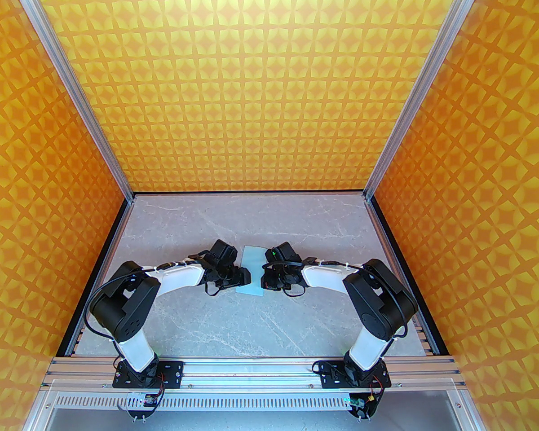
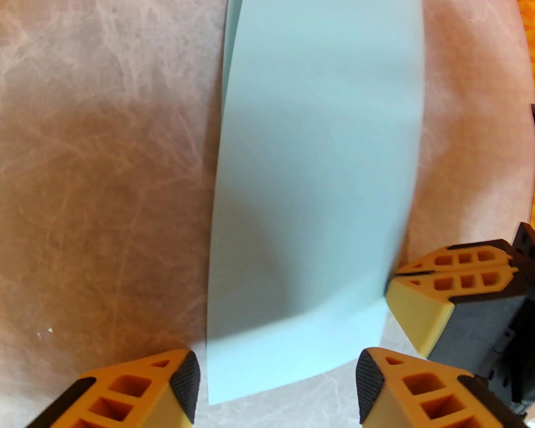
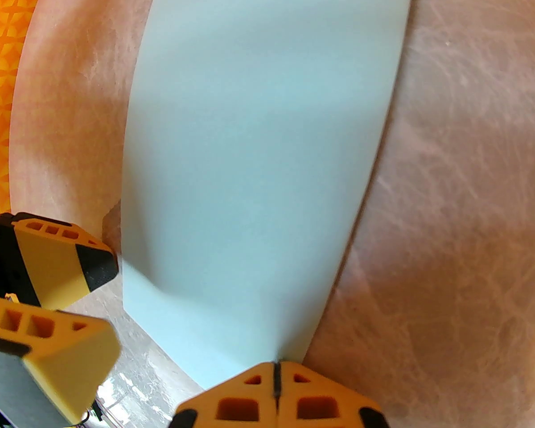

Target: Fold a paper plane with a square sheet of paper (fold left side to right side)

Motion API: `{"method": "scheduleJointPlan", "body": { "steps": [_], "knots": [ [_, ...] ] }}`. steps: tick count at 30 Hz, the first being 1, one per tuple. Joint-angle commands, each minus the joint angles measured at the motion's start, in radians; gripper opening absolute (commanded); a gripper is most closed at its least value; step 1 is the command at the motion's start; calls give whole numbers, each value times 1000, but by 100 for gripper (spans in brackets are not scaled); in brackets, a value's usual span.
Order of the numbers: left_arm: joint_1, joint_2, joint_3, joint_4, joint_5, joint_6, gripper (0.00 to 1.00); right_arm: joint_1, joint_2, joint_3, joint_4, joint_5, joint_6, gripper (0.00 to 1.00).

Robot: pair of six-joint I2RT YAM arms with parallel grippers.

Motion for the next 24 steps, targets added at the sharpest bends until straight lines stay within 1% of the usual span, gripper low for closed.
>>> {"method": "scheduleJointPlan", "body": {
  "steps": [1, 3, 10, 17, 24],
  "knots": [
    [-37, 37, 21, -6, 2, 3, 63, -1, 23, -30, -8, 22, -2, 0],
    [-66, 40, 27, -6, 2, -3, 63, -1, 24, -32, -1, 17, 2, 0],
    [-97, 36, 20, 44, 35, -39, 63, 0, 24, -37, 5, 11, 4, 0],
    [-86, 10, 6, 80, 35, -47, 63, -1, 20, -41, 6, 12, 3, 0],
    [-35, -17, -40, 220, 35, -79, 64, -1, 19, -52, 17, 6, 8, 0]
  ]
}}
